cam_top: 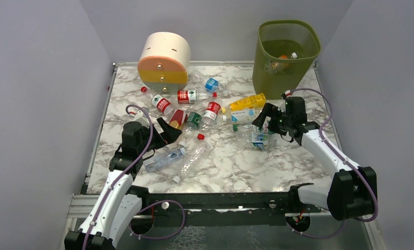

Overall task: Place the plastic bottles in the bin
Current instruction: Pick up the plastic bottle at the center of the board.

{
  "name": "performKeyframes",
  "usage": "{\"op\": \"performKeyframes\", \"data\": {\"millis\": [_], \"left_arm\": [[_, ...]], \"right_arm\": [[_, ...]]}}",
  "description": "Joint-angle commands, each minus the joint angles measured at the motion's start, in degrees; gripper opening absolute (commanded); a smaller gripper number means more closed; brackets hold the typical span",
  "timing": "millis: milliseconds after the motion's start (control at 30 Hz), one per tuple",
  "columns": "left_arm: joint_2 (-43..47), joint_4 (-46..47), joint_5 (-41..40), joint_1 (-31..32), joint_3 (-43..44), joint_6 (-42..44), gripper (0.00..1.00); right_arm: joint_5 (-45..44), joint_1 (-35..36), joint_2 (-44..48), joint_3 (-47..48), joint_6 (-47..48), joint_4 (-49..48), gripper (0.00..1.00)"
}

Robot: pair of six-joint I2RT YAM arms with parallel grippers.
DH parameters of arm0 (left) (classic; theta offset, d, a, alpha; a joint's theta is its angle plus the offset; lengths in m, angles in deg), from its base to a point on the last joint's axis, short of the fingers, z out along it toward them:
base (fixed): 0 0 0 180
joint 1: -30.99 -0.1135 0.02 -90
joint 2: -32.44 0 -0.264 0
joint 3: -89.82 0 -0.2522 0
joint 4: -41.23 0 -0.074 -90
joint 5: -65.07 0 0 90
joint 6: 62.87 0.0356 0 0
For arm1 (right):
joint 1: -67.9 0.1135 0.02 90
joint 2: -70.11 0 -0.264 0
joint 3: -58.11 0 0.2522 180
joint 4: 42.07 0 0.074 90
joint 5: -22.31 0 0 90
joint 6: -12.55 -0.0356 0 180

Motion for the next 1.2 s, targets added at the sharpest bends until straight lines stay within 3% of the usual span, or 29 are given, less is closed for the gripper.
{"op": "performKeyframes", "data": {"millis": [0, 267, 833, 1167], "left_arm": [[0.0, 2.2, 0.1, 0.2, -0.3, -0.4, 0.99], [0.0, 2.5, 0.3, 0.3, -0.9, -0.7, 0.99], [-1.1, 4.2, 0.0, 0.6, -2.0, -1.3, 0.99], [-1.4, 4.9, -0.1, 1.0, -2.0, -1.5, 0.99]], "right_arm": [[-1.1, 0.2, 0.8, -3.3, 1.3, -3.9, 0.99], [-0.2, 0.2, -0.6, -7.6, 2.6, -7.9, 0.99], [6.4, 4.2, 11.1, -16.5, 1.7, -5.9, 0.98], [-1.8, 17.7, 8.2, -14.8, -1.2, -4.9, 0.98]]}}
